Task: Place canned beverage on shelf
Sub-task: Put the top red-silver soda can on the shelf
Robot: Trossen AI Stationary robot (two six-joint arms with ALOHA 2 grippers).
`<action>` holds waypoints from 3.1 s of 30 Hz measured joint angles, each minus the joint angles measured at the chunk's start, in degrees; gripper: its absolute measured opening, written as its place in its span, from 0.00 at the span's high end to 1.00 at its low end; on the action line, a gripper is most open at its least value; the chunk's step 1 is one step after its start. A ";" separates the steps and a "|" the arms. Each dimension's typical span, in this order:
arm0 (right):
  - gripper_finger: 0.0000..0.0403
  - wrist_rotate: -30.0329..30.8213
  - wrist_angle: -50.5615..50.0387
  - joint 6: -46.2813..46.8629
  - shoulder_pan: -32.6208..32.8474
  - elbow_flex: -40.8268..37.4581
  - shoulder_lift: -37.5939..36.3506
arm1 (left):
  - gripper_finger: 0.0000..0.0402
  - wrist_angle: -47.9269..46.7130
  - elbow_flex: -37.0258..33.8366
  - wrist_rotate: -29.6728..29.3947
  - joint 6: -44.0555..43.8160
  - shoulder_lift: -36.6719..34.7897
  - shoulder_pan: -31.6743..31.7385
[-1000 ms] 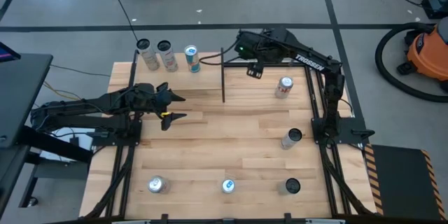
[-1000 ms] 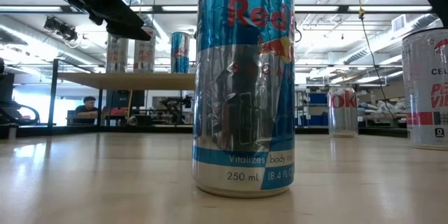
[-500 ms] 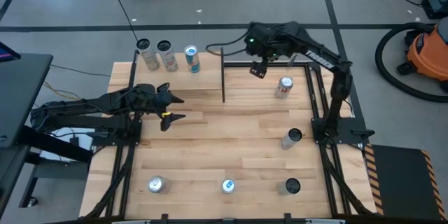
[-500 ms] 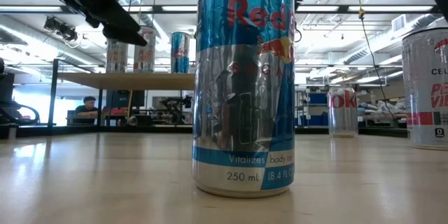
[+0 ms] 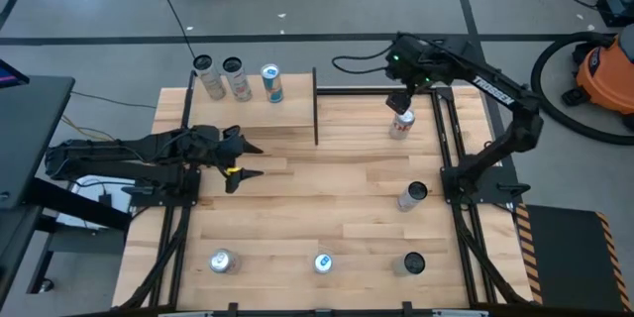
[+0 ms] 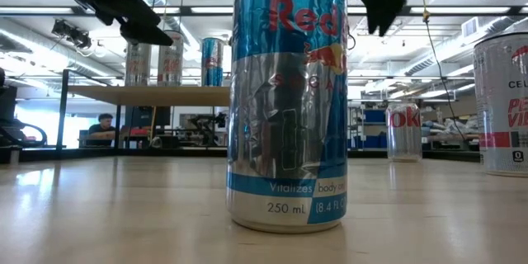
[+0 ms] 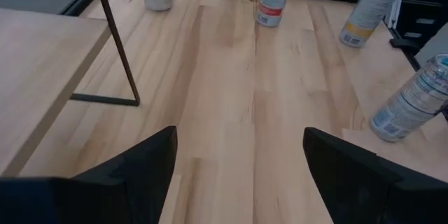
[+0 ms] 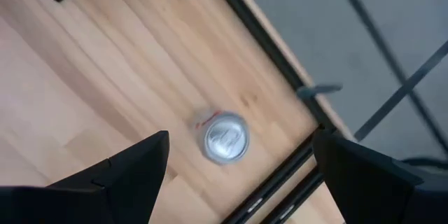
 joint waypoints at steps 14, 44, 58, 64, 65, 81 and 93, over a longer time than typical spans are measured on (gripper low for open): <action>0.10 -5.79 8.25 3.39 -5.55 -19.52 -5.40 | 0.22 0.03 0.00 0.01 0.46 -0.01 -0.06; 0.10 -13.18 24.64 2.07 -14.21 -38.24 -5.40 | 0.22 0.06 0.00 -0.01 1.61 0.01 -0.01; 0.13 -13.23 27.76 1.81 -14.96 -42.50 -5.40 | 0.22 0.08 0.00 -0.01 1.63 0.00 0.00; 0.27 -13.24 28.34 1.76 -14.93 -42.50 -5.40 | 0.22 0.16 0.00 -0.01 1.64 -0.01 -0.01; 0.28 -13.24 28.35 1.76 -14.93 -42.50 -5.40 | 0.22 0.17 0.00 -0.01 1.64 0.01 0.01; 0.28 -13.25 25.17 1.79 -14.09 -37.91 -5.29 | 0.22 1.19 0.00 -0.03 1.70 0.01 0.00; 0.28 -13.27 22.08 3.72 -8.25 -28.83 -5.29 | 0.22 1.26 0.00 -0.03 1.68 0.00 0.01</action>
